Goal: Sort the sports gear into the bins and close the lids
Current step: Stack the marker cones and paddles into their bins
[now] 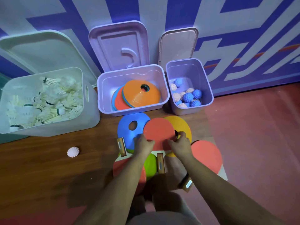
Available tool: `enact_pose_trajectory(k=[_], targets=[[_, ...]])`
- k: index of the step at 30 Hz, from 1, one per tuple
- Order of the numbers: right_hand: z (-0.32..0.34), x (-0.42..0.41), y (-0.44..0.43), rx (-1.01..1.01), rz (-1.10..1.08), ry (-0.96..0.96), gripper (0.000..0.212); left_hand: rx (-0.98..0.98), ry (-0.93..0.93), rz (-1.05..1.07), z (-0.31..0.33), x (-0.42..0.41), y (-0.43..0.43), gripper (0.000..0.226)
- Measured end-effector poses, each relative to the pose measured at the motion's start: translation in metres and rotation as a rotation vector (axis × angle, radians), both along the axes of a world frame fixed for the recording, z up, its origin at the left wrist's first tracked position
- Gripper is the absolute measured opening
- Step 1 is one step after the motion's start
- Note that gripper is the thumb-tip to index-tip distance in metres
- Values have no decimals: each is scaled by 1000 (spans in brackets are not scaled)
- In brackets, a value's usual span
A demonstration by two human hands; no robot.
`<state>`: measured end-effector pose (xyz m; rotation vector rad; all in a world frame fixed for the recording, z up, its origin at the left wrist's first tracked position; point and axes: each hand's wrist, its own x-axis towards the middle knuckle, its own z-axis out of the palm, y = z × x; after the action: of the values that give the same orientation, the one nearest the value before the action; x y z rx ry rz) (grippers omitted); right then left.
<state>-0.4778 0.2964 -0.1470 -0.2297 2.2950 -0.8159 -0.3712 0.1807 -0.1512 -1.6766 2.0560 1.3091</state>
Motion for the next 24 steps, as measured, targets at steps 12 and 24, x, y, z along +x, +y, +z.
enact_pose_trajectory(k=[12,24], targets=[[26,-3,20,-552,-276,-361,6,105,399,282,13,14,2,44],[7,-23,153,123,-479,13,57,584,799,336,50,-7,50,20]])
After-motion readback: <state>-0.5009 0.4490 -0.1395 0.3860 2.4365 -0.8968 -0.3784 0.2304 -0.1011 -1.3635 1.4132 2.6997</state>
